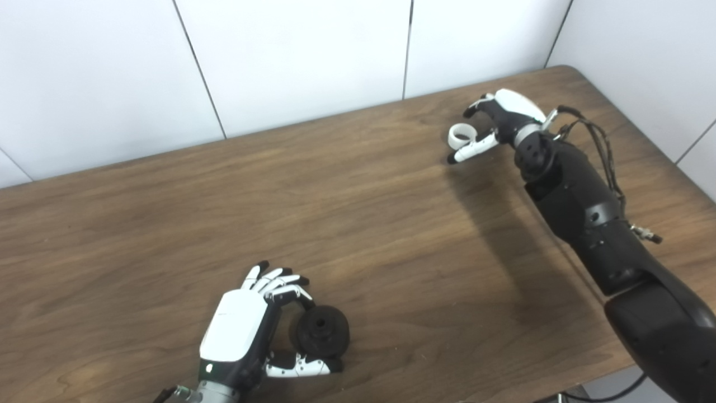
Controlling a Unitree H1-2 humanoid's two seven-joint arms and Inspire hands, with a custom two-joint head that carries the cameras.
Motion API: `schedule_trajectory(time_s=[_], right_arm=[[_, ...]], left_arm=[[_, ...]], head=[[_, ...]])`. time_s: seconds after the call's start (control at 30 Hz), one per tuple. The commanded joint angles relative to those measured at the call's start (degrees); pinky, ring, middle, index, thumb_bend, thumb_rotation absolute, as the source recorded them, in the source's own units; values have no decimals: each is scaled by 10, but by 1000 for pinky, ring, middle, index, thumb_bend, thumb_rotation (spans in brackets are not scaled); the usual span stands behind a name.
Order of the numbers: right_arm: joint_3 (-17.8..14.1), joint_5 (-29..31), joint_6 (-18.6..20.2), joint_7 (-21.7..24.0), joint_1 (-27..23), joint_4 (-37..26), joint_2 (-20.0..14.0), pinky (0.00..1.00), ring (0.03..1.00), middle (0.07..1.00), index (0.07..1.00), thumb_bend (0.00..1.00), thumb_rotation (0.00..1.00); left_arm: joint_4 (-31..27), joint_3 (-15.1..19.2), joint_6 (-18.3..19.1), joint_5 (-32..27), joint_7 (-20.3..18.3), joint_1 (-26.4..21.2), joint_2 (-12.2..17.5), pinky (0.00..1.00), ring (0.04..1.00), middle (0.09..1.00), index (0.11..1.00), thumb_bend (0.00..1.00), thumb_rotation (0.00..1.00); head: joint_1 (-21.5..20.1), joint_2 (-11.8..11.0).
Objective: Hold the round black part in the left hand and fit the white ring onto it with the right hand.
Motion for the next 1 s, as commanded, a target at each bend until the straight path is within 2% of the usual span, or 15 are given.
schedule_trajectory(time_s=[0.0,0.33,0.47,0.73,0.97], right_arm=[[-12,-9,0,-20,-32,-2,-4,1000,1000,969,772,935,364],[-6,1,-1,-31,-28,3,-1,1000,1000,960,768,894,330],[-2,6,-3,-34,-27,1,-5,1000,1000,944,741,883,320],[-6,12,-1,-43,-27,5,-11,1000,1000,962,727,897,317],[1,13,-3,-44,-30,4,-27,999,1000,900,707,915,343]], left_arm=[[0,-2,5,15,-7,15,8,972,862,764,486,521,48],[-4,-2,10,15,-11,16,5,970,864,766,486,521,48],[-3,-3,9,16,-10,16,4,972,867,765,486,521,47],[-4,-2,10,15,-11,17,3,976,867,766,486,521,48],[-3,-1,8,15,-8,18,2,978,866,763,485,521,48]], head=[[0,0],[0,1],[1,1],[2,1],[3,1]])
